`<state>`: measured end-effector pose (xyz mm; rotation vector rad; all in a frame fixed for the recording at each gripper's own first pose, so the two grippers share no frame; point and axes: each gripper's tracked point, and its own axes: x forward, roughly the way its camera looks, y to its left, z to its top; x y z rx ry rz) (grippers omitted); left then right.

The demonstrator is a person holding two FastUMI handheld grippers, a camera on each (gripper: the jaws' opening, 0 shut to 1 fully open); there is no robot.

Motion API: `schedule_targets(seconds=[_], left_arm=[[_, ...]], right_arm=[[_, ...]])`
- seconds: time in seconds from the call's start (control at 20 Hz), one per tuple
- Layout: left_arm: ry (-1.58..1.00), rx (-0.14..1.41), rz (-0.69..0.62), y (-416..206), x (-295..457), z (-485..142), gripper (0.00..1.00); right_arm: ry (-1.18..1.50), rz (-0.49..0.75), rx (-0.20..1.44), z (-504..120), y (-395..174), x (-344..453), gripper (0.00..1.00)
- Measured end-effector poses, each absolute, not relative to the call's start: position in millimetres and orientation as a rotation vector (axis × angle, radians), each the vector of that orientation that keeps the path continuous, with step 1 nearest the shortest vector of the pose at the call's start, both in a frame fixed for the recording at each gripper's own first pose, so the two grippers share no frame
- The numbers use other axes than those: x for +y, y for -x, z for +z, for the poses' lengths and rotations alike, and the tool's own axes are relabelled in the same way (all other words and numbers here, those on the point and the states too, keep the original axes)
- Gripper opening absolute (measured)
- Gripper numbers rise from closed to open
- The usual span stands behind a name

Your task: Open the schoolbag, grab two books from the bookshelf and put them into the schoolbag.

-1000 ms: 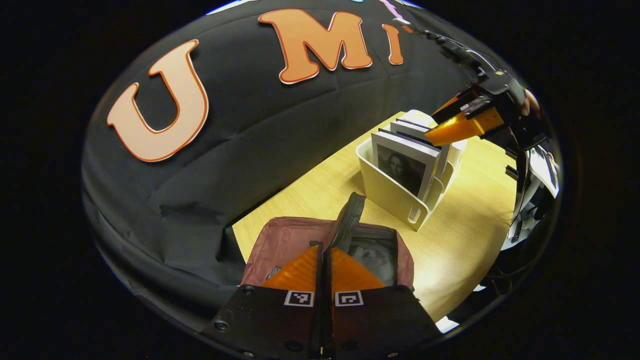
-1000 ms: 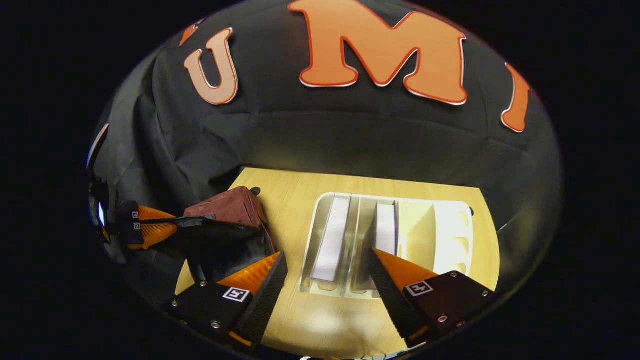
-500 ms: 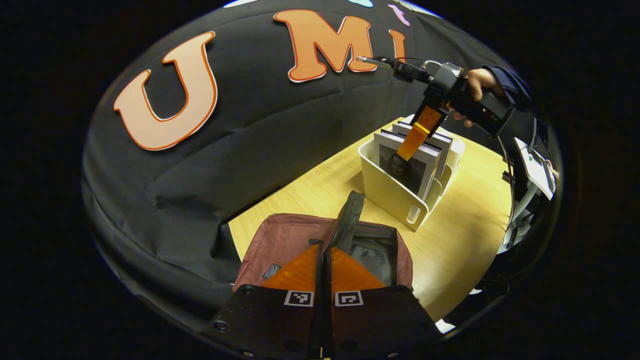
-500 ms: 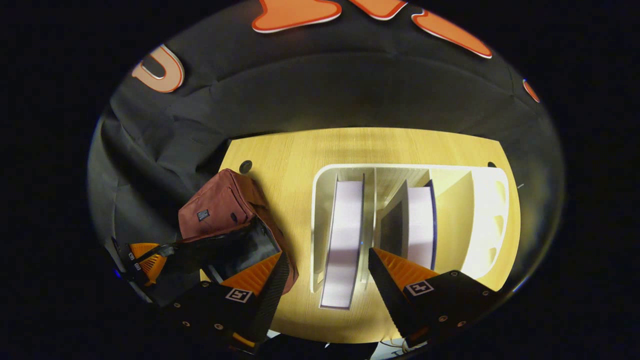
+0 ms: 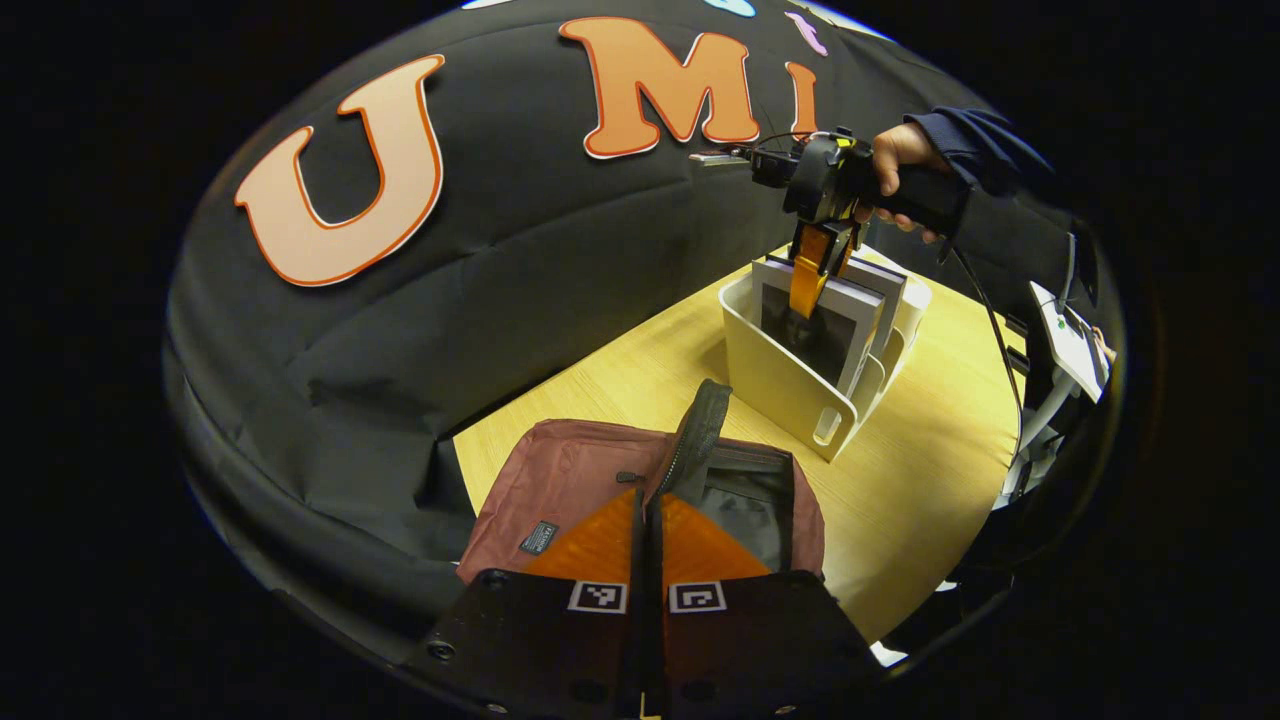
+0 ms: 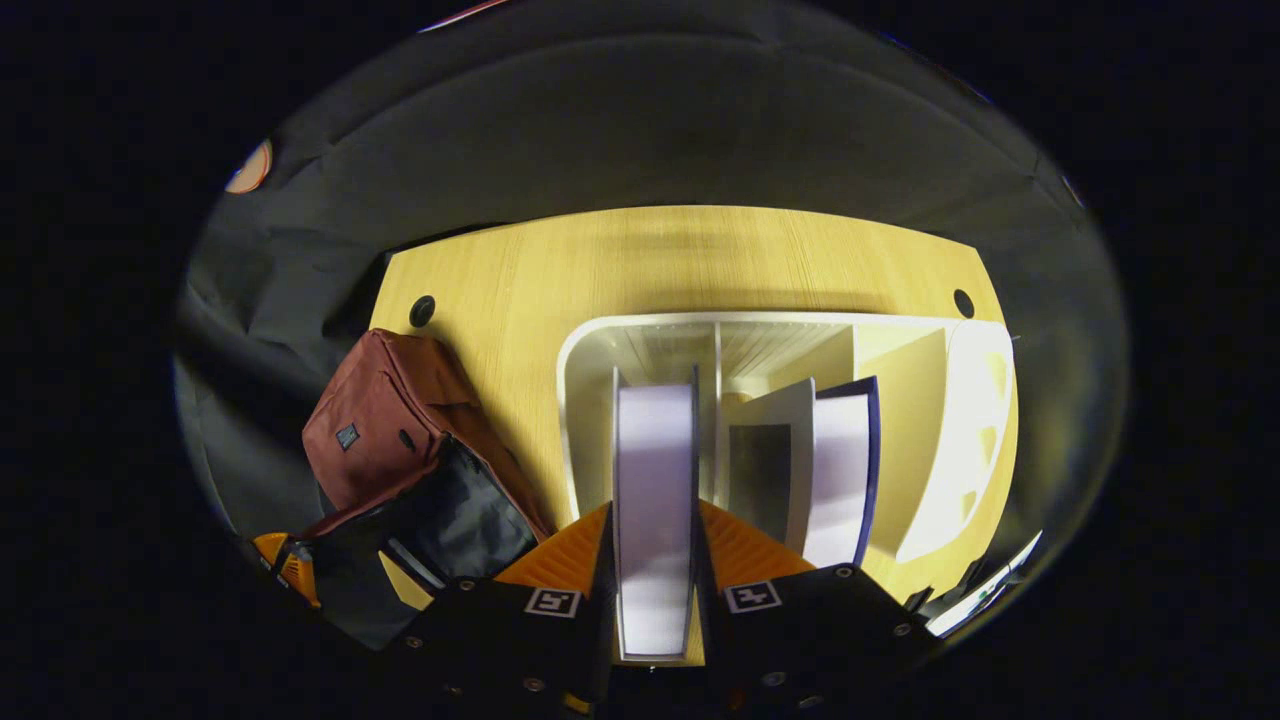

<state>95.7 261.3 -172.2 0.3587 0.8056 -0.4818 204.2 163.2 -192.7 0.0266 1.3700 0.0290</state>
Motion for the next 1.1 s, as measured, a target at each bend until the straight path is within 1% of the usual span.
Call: schedule_targets(seconds=[0.15,0.25,0.3,0.35,0.4,0.45,0.5,0.8,0.85,0.95,1.1], left_arm=[[-0.360,0.805,-0.483,-95.5,261.6,-172.1,0.01],[-0.359,0.803,-0.483,-94.9,260.6,-172.2,0.01],[-0.362,0.801,-0.483,-94.5,259.9,-170.8,0.01],[-0.367,0.800,-0.485,-94.3,259.5,-170.2,0.01],[-0.372,0.798,-0.488,-94.1,259.2,-169.8,0.01],[-0.376,0.796,-0.490,-94.0,258.3,-170.6,0.01],[-0.377,0.799,-0.488,-94.5,257.4,-170.6,0.01],[-0.402,0.801,-0.498,-96.8,254.1,-167.1,0.01],[-0.409,0.801,-0.498,-97.2,254.0,-167.3,0.00],[-0.408,0.798,-0.497,-99.4,250.9,-166.4,0.01],[-0.404,0.803,-0.505,-97.2,247.1,-165.5,0.01]], right_arm=[[0.000,0.029,1.391,-190.5,-194.7,161.3,0.33],[-0.010,0.029,1.382,-177.5,-189.7,160.5,0.29],[-0.024,0.030,1.370,-166.3,-185.8,159.4,0.36],[-0.038,0.026,1.357,-152.4,-183.2,155.4,0.27],[-0.052,0.020,1.339,-138.9,-180.8,150.0,0.27],[-0.064,0.014,1.320,-124.5,-178.6,143.6,0.36],[-0.078,0.013,1.304,-109.7,-173.3,137.9,0.27],[-0.207,0.061,1.211,-26.0,-119.3,122.6,0.26],[-0.228,0.073,1.189,-13.6,-110.2,121.3,0.26],[-0.281,0.098,1.137,4.3,-92.9,118.0,0.26],[-0.382,0.133,1.086,14.4,-64.3,117.1,0.27]])
